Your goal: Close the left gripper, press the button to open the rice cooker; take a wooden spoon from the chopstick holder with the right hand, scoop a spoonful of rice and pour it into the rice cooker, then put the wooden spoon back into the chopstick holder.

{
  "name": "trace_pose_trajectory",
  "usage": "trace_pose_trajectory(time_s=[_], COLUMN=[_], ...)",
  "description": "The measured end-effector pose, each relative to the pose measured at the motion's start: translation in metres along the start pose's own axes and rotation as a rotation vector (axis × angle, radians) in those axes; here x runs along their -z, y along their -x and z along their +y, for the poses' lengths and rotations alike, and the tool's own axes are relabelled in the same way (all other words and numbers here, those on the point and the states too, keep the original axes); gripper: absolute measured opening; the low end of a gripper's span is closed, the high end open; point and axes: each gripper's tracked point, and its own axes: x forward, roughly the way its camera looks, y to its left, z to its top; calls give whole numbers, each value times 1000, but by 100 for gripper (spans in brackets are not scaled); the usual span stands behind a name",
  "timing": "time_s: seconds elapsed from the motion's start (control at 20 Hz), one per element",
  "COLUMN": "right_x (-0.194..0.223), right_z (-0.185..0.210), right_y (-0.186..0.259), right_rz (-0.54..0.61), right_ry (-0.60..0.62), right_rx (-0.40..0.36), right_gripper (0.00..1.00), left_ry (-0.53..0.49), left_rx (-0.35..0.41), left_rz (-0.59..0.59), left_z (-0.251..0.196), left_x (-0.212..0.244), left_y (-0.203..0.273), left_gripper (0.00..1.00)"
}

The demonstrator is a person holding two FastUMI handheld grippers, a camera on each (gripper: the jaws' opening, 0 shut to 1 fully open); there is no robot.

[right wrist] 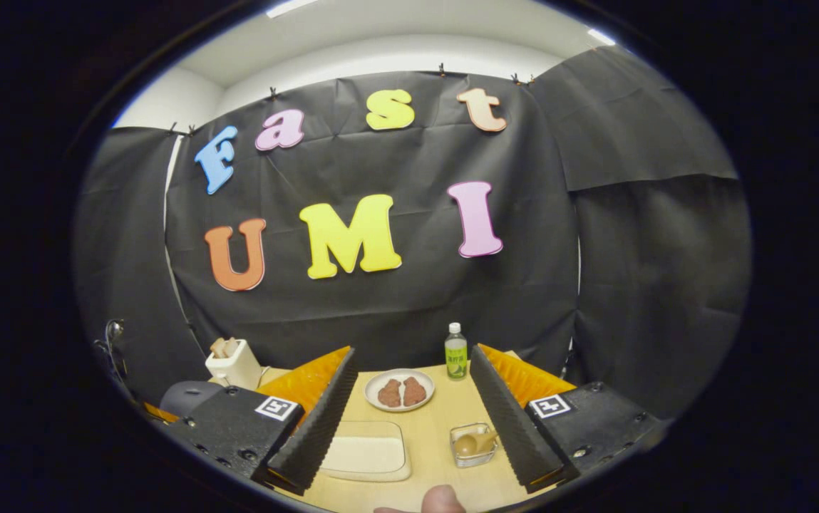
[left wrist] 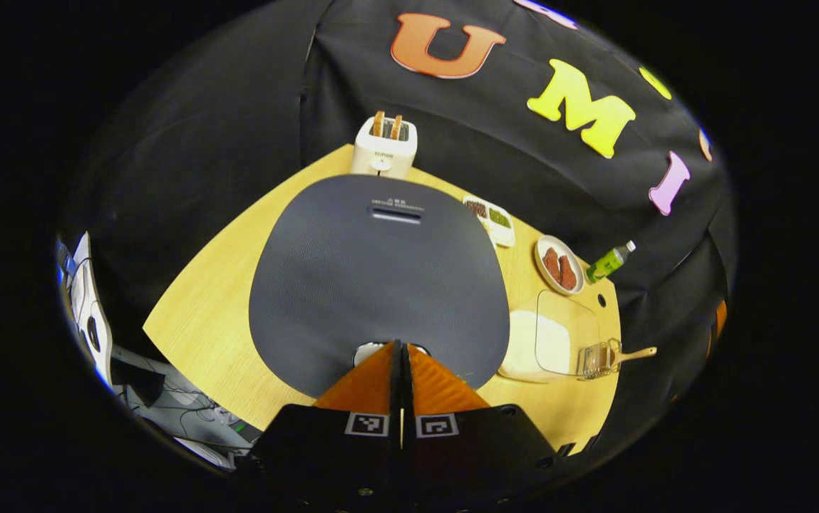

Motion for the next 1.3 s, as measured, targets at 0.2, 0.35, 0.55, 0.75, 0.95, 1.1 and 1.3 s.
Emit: trace_pose_trajectory(time_s=[0.2,0.35,0.55,0.75,0.95,1.1,1.3], right_x=[-4,-17,-28,-38,-50,-52,-57], right_z=[5,12,21,27,28,28,30], right_y=[1,9,21,32,46,55,72], right_rz=[0,-24,-59,-74,-106,-110,-125], right_ry=[11,35,53,64,94,107,111], right_rx=[-24,-50,-83,-108,-121,-126,-124], right_gripper=[100,100,100,99,99,100,100], left_ry=[-17,-17,-47,-81,-86,-87,-137], left_rx=[-23,-34,-30,-19,1,26,50], left_rz=[-29,-83,-200,-350,-509,-621,-705], left_z=[1,-4,-14,-25,-39,-51,-66], left_x=[-6,-20,-51,-89,-127,-145,-137], left_y=[1,13,38,57,82,112,144], left_gripper=[0,0,0,0,0,1,1])
